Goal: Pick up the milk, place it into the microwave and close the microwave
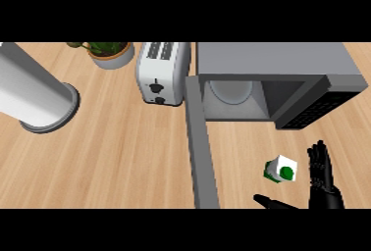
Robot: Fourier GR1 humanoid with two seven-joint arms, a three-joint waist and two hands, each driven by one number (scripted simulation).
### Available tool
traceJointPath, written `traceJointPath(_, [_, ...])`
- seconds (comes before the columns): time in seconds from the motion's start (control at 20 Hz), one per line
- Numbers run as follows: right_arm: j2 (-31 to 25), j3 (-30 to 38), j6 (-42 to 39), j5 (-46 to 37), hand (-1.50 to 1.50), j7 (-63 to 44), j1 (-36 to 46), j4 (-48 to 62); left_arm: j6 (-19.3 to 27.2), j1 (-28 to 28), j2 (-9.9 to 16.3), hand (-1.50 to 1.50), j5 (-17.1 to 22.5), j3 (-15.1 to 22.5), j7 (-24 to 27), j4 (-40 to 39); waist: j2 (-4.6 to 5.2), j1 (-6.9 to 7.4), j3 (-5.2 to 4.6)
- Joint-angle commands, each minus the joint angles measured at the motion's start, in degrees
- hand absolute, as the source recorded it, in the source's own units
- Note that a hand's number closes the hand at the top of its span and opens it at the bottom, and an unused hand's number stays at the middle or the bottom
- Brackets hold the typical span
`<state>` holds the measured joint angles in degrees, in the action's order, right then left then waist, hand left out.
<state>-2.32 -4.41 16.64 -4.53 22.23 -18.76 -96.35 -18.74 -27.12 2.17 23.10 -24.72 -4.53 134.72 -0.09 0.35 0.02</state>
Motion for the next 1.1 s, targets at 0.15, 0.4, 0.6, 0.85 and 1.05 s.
traceJointPath(0.15, [1.4,1.7,-0.9,1.0,-1.50,8.3,1.1,9.9,-3.2,-1.4,2.2,-1.50,8.4,-5.8,-1.0,2.5,-0.02,0.15,-0.01])
traceJointPath(0.4, [-1.5,6.9,-6.4,5.7,-1.50,13.7,3.3,18.4,-3.0,-1.4,-1.4,-1.50,5.9,-4.7,-1.4,4.4,0.00,0.10,0.01])
traceJointPath(0.6, [-0.9,7.3,-6.2,4.2,-1.50,17.8,7.3,26.0,-3.7,1.8,-0.7,-1.50,5.9,-5.4,-1.3,0.7,0.04,0.01,0.00])
traceJointPath(0.85, [-2.8,11.3,-7.1,5.3,-1.50,22.8,10.9,34.4,-3.8,-0.2,-2.0,-1.50,6.5,-5.6,-3.8,4.4,0.03,0.11,0.01])
traceJointPath(1.05, [-2.6,13.0,-4.8,4.5,-1.50,24.3,18.1,43.0,-6.0,-3.0,-2.1,-1.50,4.6,-3.9,1.6,0.3,0.04,0.34,-0.01])
